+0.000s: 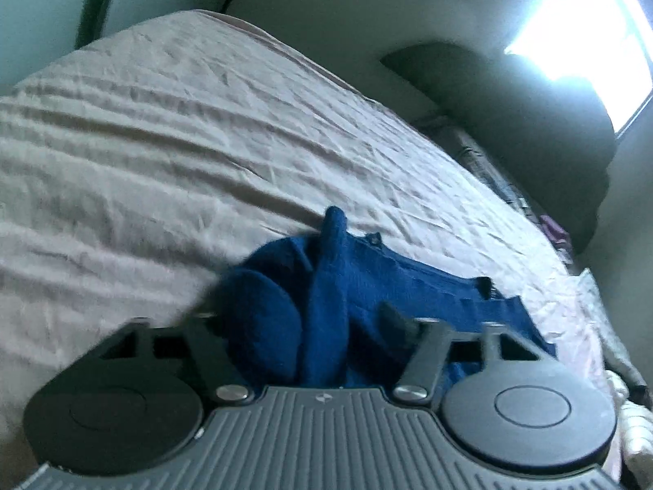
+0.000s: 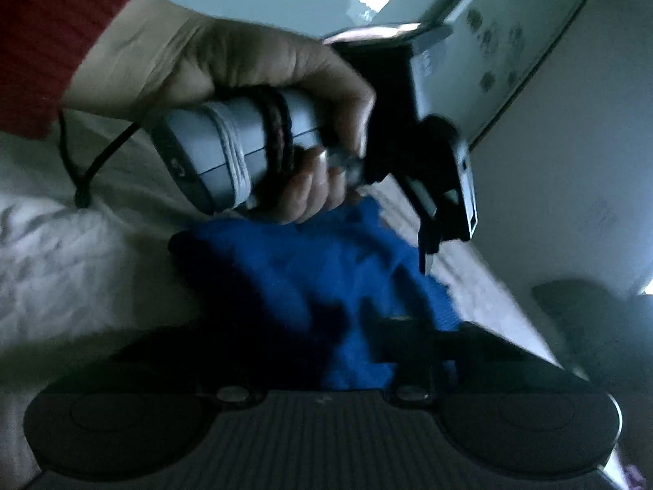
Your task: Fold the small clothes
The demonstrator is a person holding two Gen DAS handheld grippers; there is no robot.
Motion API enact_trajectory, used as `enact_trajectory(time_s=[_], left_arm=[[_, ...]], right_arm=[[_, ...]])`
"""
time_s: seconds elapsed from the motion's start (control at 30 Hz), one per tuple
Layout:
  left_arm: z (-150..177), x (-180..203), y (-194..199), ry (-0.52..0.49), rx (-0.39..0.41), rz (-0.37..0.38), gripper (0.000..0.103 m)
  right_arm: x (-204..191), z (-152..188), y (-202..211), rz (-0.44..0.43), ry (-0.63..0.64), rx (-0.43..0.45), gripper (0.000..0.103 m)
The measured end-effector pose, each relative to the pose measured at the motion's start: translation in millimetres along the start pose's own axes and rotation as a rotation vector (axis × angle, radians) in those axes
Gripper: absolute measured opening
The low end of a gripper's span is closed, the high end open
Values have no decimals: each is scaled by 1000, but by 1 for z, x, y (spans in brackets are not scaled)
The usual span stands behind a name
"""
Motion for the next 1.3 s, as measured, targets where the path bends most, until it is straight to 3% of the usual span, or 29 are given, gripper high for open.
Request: enact_trajectory(time_s=[0.03,0.07,0.13,0.23,0.43,0.7,1.1,1.3], left_arm=[[-1,0,-2,-7,0,-26,43],[-1,-1,-2,-11,-1,-46,26],[-2,-5,-2,10,-5,-36,11],[1,-3,-1,28,-1,-39,10],[-3,23,14,-39,32,-104,9],[-17,75,46,-71,90,-106,9],[-30,172,43,-143,159,-73,9],[-27,218,29,-200,154,-65,9]], right_arm=[[0,0,-1,-14,-2,1,21],[-3,0,1,-17,2,7,18],[-7,-1,7,-34,1,18,16],[6,-3,10,-89,-88,14,14],[66,-3,19,-289,-453,28,11],[130,27,46,-484,-889,67,11],[204,79,87,-470,-1165,170,11],[233,103,96,-398,-1210,197,11]])
Point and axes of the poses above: each gripper's, at about its wrist camera, not at the fingertips, and y roughly against the way its jaws point, x to its right, z to its underside, the point moved 3 cm from there along -y, roughly the way its jaws point, and after that the axes turned 9 degrees about -y, right-handed, at the moved point
